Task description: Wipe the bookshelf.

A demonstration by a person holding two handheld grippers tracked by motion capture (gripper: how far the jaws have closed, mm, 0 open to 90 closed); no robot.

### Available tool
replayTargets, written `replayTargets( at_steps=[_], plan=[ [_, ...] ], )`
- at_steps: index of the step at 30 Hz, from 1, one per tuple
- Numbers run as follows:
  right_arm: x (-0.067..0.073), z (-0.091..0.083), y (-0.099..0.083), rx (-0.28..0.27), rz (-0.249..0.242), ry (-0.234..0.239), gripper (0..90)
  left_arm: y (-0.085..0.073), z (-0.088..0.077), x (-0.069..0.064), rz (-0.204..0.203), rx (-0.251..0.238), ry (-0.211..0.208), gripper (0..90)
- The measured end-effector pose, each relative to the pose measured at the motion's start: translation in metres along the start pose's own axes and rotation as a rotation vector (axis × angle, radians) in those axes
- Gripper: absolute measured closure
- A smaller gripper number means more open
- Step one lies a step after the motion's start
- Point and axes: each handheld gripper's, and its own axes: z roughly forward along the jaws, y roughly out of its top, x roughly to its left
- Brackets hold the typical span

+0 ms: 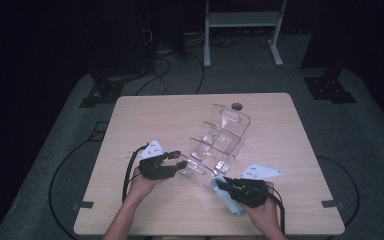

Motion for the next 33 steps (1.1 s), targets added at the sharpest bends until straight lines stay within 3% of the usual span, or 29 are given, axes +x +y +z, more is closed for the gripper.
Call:
replayTargets(
  at_steps=[6, 7, 14, 22, 28, 33],
  plan=[
    [-0.028, -0.01, 0.002, -0.027, 0.059, -0.092, 77.8, 0.003, 0.006, -0.009, 0.028, 0.013, -0.059, 58.1],
    [-0.034, -0.011, 0.002, -0.032, 0.071, -0.103, 77.8, 0.004, 0.01, -0.015, 0.045, 0.022, -0.08, 58.3],
    [-0.059, -0.016, 0.002, -0.057, 0.131, -0.15, 77.3, 0.008, 0.02, -0.036, 0.09, 0.043, -0.129, 59.4],
    [-0.071, -0.022, -0.001, -0.061, 0.153, -0.2, 77.0, 0.011, 0.03, -0.063, 0.142, 0.066, -0.153, 58.4],
    [-0.078, -0.024, -0.002, -0.064, 0.165, -0.213, 76.7, 0.012, 0.036, -0.078, 0.15, 0.069, -0.17, 57.3],
    [-0.084, -0.027, -0.003, -0.07, 0.182, -0.228, 76.7, 0.012, 0.043, -0.09, 0.167, 0.086, -0.218, 55.6]
  ],
)
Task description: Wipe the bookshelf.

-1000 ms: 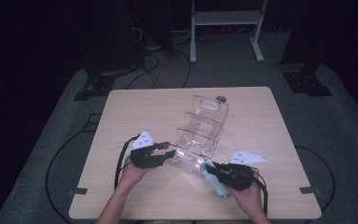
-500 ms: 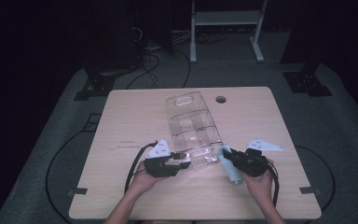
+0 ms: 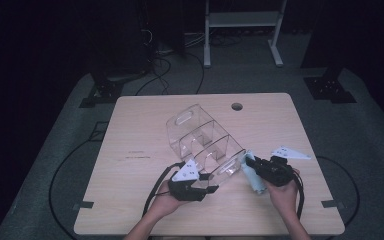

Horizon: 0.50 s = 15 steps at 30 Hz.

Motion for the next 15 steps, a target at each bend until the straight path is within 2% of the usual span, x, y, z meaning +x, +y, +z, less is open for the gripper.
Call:
replayTargets(
  at_steps=[3, 6, 11, 15],
  plan=[
    [-0.003, 0.0, 0.0, 0.0, 0.008, 0.0, 76.7, 0.001, 0.002, -0.003, 0.011, 0.011, -0.025, 52.3],
    [-0.003, 0.0, 0.0, -0.002, 0.004, 0.005, 76.6, 0.001, -0.001, -0.001, 0.012, -0.002, -0.035, 48.6],
    [-0.003, -0.001, 0.0, -0.004, 0.007, 0.011, 76.6, 0.005, -0.016, 0.006, 0.018, -0.017, -0.045, 41.6],
    [-0.002, -0.001, 0.0, -0.008, 0.006, 0.015, 76.6, 0.01, -0.03, 0.011, 0.02, -0.042, -0.029, 38.0]
  ],
)
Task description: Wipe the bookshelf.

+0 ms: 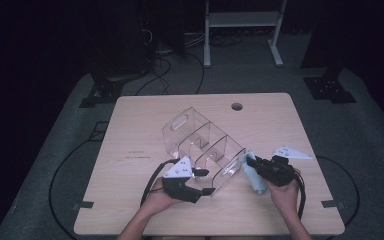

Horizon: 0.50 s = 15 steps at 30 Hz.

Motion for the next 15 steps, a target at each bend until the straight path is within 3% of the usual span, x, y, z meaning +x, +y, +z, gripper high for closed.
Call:
replayTargets(
  at_steps=[3, 7, 9, 15],
  plan=[
    [0.001, 0.0, 0.0, -0.002, -0.003, 0.004, 76.5, 0.002, -0.009, 0.006, -0.006, -0.019, 0.032, 34.9],
    [0.002, 0.0, 0.0, 0.0, -0.002, 0.01, 76.3, 0.001, -0.018, 0.016, -0.024, -0.038, 0.114, 30.1],
    [0.002, 0.0, 0.0, 0.0, -0.004, 0.013, 76.3, 0.0, -0.021, 0.022, -0.038, -0.037, 0.125, 28.7],
    [0.003, 0.0, 0.0, -0.006, -0.01, 0.015, 75.8, -0.002, -0.027, 0.035, -0.053, -0.029, 0.22, 18.3]
  ],
)
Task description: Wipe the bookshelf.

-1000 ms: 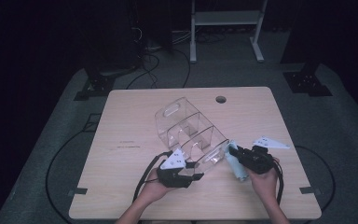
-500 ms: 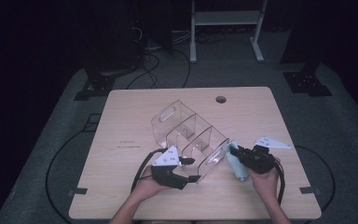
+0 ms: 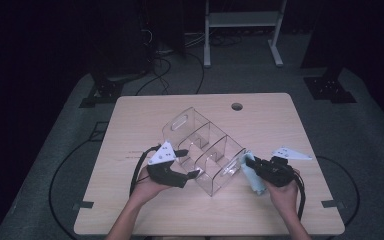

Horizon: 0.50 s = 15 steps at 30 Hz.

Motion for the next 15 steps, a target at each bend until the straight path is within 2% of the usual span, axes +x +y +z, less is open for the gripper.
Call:
replayTargets(
  at_steps=[6, 8, 10, 15],
  plan=[
    [0.007, -0.003, -0.001, 0.005, -0.009, 0.024, 75.6, -0.002, 0.008, 0.01, 0.004, 0.032, 0.078, 8.5],
    [0.009, -0.004, -0.001, 0.004, -0.018, 0.031, 75.4, -0.002, 0.01, 0.013, -0.007, 0.031, 0.079, 8.0],
    [0.009, -0.004, -0.001, 0.007, -0.014, 0.038, 75.3, -0.003, 0.012, 0.016, -0.015, 0.041, 0.103, 4.7],
    [0.01, -0.003, -0.001, 0.01, -0.02, 0.049, 75.2, -0.007, 0.016, 0.023, -0.04, 0.047, 0.1, 2.7]
  ],
)
